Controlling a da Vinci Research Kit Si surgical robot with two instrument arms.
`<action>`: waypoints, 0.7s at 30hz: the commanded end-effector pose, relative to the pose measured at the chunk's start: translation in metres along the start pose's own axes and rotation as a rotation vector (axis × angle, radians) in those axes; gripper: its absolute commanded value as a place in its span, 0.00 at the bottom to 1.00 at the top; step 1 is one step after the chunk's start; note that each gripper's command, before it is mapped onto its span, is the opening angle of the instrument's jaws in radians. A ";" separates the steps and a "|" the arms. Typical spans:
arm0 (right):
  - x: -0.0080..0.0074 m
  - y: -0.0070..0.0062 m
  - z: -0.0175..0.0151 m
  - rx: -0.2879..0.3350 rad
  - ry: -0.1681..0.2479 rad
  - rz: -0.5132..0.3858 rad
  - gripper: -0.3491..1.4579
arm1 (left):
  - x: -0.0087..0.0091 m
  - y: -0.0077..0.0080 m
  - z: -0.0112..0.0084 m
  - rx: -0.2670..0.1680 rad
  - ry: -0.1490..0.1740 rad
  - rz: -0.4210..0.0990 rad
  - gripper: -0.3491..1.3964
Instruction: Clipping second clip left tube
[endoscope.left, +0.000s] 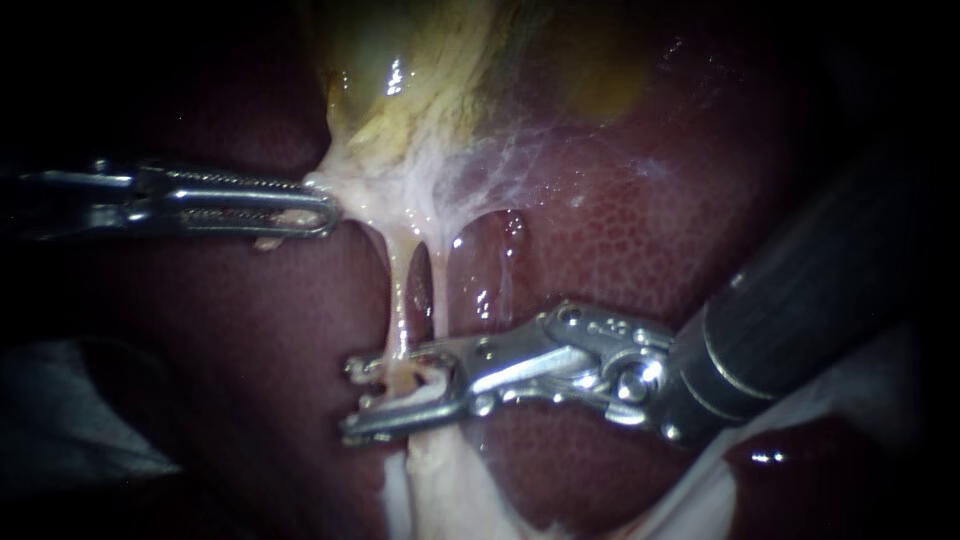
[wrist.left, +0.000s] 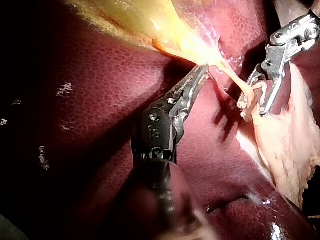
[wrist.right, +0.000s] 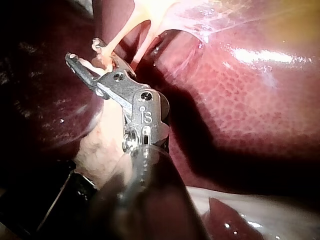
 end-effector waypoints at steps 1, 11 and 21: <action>0.0000 -0.0001 -0.0001 0.003 -0.002 0.011 0.21 | 0.0000 0.0000 0.0000 0.000 0.000 0.000 0.00; -0.0002 -0.0006 -0.0003 0.011 -0.012 0.069 0.00 | 0.0000 0.0000 0.0000 0.000 0.000 0.006 0.00; -0.0004 -0.0003 -0.0003 0.013 -0.013 0.067 0.00 | 0.0000 0.0000 0.0001 0.000 0.000 0.006 0.00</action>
